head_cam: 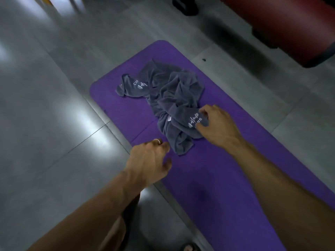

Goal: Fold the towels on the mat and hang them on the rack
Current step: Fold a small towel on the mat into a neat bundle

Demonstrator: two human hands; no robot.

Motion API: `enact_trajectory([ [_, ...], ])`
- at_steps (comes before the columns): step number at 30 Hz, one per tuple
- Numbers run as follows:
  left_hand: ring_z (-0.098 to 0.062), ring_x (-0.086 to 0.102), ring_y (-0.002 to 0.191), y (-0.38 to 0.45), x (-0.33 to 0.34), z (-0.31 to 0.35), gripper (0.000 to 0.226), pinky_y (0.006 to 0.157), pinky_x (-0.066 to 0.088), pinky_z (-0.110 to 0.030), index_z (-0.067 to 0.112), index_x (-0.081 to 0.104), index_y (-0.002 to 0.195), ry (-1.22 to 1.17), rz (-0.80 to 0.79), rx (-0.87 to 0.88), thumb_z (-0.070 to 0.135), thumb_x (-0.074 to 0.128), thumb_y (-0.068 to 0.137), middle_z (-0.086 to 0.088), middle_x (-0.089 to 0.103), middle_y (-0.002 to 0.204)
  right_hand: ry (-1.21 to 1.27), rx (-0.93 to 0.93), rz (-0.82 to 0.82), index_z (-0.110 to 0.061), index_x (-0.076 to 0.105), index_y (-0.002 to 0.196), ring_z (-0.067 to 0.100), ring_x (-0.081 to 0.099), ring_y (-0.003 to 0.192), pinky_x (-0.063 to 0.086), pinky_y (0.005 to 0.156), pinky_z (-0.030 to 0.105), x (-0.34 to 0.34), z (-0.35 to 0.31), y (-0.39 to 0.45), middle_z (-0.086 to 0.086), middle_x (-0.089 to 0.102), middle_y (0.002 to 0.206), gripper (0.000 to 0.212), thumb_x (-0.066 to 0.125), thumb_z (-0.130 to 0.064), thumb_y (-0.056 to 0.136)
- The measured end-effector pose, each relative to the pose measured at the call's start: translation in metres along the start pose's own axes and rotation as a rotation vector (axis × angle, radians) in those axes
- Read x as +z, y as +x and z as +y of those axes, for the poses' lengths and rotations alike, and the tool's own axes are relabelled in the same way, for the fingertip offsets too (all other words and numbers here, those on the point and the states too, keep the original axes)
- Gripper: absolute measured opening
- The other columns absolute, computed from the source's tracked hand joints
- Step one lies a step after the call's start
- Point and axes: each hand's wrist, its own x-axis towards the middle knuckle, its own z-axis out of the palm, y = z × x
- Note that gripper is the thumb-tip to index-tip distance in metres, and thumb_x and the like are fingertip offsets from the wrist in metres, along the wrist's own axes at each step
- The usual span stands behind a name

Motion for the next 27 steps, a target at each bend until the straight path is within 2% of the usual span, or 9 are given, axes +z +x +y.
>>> enact_trajectory([
  [5, -0.018, 0.061, 0.100, 0.101, 0.094, -0.054, 0.035, 0.071, 0.047, -0.031, 0.026, 0.053, 0.120, 0.075, -0.025, 0.084, 0.045, 0.044, 0.092, 0.005, 0.059, 0.115, 0.022, 0.087, 0.004, -0.011, 0.053, 0.129, 0.027, 0.053, 0.113, 0.042, 0.090, 0.032, 0.100, 0.045, 0.083, 0.013, 0.055, 0.124, 0.047, 0.067, -0.023, 0.086],
  [12, -0.019, 0.057, 0.109, 0.209, 0.155, -0.102, 0.031, 0.070, 0.045, -0.033, 0.025, 0.052, 0.120, 0.064, 0.128, 0.186, 0.038, 0.047, 0.092, 0.006, 0.056, 0.119, 0.009, 0.068, -0.153, -0.017, 0.030, 0.147, 0.023, 0.033, 0.140, 0.032, 0.112, 0.042, 0.188, 0.082, 0.172, 0.005, 0.036, 0.151, 0.099, 0.079, -0.049, 0.067],
  [14, -0.024, 0.055, 0.112, 0.233, 0.170, -0.109, 0.041, 0.073, 0.050, -0.036, 0.022, 0.053, 0.124, -0.001, 0.269, 0.260, 0.033, 0.056, 0.085, 0.001, 0.053, 0.122, -0.118, 0.062, -0.103, -0.016, 0.046, 0.129, 0.027, 0.051, 0.122, 0.041, 0.101, 0.039, 0.198, 0.090, 0.176, 0.007, 0.055, 0.132, 0.063, 0.073, -0.038, 0.076],
  [16, -0.032, 0.048, 0.122, 0.252, 0.179, -0.108, 0.064, 0.089, 0.050, -0.043, 0.014, 0.049, 0.133, -0.026, 0.338, 0.305, 0.030, 0.067, 0.073, -0.008, 0.050, 0.130, -0.106, 0.042, -0.030, -0.019, 0.052, 0.098, 0.029, 0.062, 0.095, 0.049, 0.081, 0.038, 0.201, 0.096, 0.166, 0.007, 0.066, 0.099, 0.019, 0.063, -0.023, 0.082],
  [17, -0.036, 0.042, 0.130, 0.260, 0.182, -0.106, 0.076, 0.100, 0.044, -0.048, 0.011, 0.046, 0.137, -0.013, 0.339, 0.328, 0.031, 0.072, 0.068, -0.012, 0.047, 0.136, -0.036, 0.040, -0.019, -0.024, 0.051, 0.086, 0.027, 0.062, 0.084, 0.049, 0.073, 0.037, 0.197, 0.100, 0.157, 0.004, 0.064, 0.083, 0.012, 0.061, -0.018, 0.082],
  [19, -0.040, 0.036, 0.135, 0.273, 0.184, -0.098, 0.075, 0.108, 0.033, -0.059, 0.008, 0.052, 0.131, 0.025, 0.347, 0.398, 0.033, 0.076, 0.065, -0.017, 0.048, 0.138, 0.098, 0.064, 0.003, -0.033, 0.050, 0.073, 0.022, 0.059, 0.071, 0.048, 0.068, 0.036, 0.181, 0.106, 0.137, -0.001, 0.057, 0.068, 0.024, 0.061, -0.015, 0.084],
  [21, -0.040, 0.045, 0.130, 0.281, 0.183, -0.088, 0.052, 0.107, 0.031, -0.063, 0.005, 0.062, 0.115, 0.018, 0.330, 0.492, 0.027, 0.076, 0.069, -0.018, 0.058, 0.125, 0.166, 0.086, 0.050, -0.024, 0.066, 0.084, 0.019, 0.058, 0.076, 0.045, 0.074, 0.033, 0.161, 0.114, 0.116, 0.003, 0.060, 0.078, 0.009, 0.063, -0.016, 0.088],
  [24, -0.035, 0.062, 0.106, 0.284, 0.170, -0.066, 0.034, 0.094, 0.042, -0.040, 0.004, 0.058, 0.109, -0.130, 0.225, 0.566, 0.028, 0.063, 0.086, -0.017, 0.067, 0.104, 0.118, 0.158, 0.131, -0.017, 0.069, 0.096, 0.018, 0.057, 0.082, 0.041, 0.074, 0.027, 0.133, 0.130, 0.090, 0.002, 0.060, 0.085, 0.010, 0.063, -0.024, 0.091],
  [27, -0.031, 0.063, 0.089, 0.283, 0.149, -0.042, 0.027, 0.069, 0.046, -0.034, 0.009, 0.050, 0.112, -0.344, 0.129, 0.609, 0.024, 0.059, 0.092, -0.012, 0.067, 0.095, 0.110, 0.214, 0.187, -0.029, 0.060, 0.076, 0.014, 0.058, 0.075, 0.040, 0.064, 0.023, 0.109, 0.145, 0.067, -0.010, 0.061, 0.072, 0.018, 0.062, -0.020, 0.092],
])
